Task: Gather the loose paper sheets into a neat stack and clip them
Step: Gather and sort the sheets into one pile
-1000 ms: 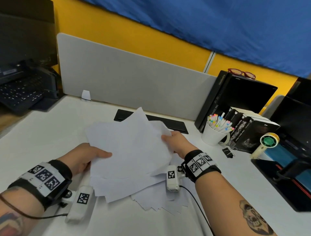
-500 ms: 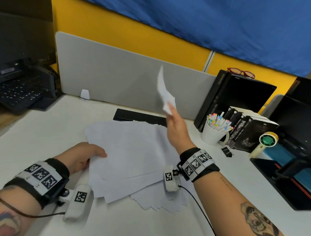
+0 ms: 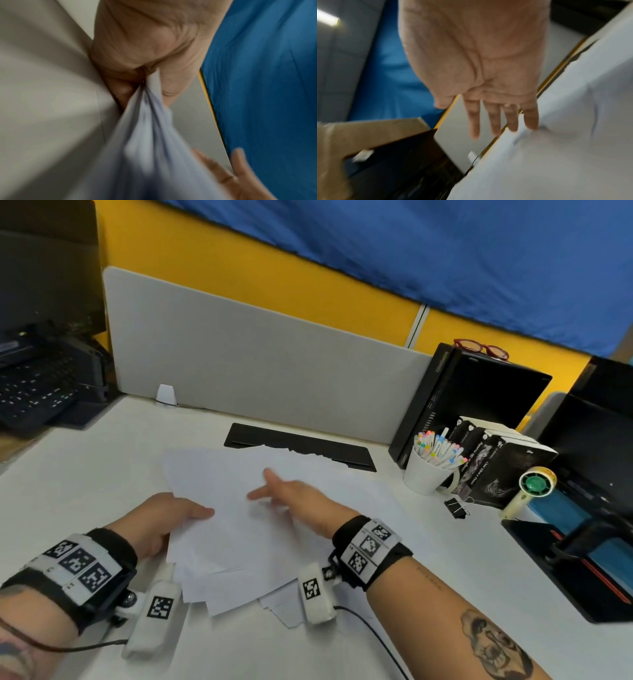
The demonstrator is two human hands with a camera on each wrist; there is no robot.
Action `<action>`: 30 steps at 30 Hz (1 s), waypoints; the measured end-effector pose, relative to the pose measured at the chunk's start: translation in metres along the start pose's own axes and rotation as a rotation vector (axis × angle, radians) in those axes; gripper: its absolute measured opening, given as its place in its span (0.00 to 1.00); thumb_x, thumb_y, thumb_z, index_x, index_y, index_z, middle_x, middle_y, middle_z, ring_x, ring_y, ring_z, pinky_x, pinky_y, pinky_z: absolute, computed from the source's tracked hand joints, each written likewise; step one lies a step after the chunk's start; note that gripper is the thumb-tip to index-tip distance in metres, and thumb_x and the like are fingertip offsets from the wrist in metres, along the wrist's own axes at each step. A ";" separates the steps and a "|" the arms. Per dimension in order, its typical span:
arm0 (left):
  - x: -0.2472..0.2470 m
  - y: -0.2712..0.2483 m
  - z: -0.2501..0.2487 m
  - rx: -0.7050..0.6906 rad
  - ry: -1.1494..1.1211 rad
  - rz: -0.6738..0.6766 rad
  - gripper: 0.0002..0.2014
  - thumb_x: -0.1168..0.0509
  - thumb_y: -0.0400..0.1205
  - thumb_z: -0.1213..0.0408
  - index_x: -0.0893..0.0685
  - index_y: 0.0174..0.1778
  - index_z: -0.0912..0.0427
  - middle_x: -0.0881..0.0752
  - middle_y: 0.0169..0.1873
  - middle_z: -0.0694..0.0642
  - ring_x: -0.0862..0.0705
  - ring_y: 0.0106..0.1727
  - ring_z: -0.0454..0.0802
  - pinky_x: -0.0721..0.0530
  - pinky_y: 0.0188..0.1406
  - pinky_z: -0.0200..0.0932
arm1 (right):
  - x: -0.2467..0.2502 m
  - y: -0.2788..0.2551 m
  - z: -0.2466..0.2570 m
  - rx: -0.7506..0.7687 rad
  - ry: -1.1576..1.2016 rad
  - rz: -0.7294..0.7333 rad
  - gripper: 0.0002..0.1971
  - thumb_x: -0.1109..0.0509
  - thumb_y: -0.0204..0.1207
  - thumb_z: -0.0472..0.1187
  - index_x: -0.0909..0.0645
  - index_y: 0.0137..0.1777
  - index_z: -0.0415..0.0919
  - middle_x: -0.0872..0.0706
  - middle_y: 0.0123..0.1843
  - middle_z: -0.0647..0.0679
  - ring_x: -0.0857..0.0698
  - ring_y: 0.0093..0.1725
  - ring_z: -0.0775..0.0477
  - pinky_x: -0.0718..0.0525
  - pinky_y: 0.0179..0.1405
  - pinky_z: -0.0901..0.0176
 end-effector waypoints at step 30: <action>0.005 0.013 0.002 0.031 0.043 -0.002 0.16 0.23 0.75 0.77 0.13 0.59 0.69 0.07 0.52 0.67 0.09 0.53 0.69 0.12 0.58 0.61 | 0.180 0.037 -0.084 -0.160 -0.064 -0.582 0.07 0.20 0.73 0.36 0.16 0.40 0.36 0.16 0.36 0.44 0.17 0.35 0.43 0.18 0.38 0.58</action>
Point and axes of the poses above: each hand's wrist, its own y-axis towards the middle knuckle, its own x-axis out of the back of the hand, z = x × y, the point moved 5 cm from there along y, towards the middle knuckle
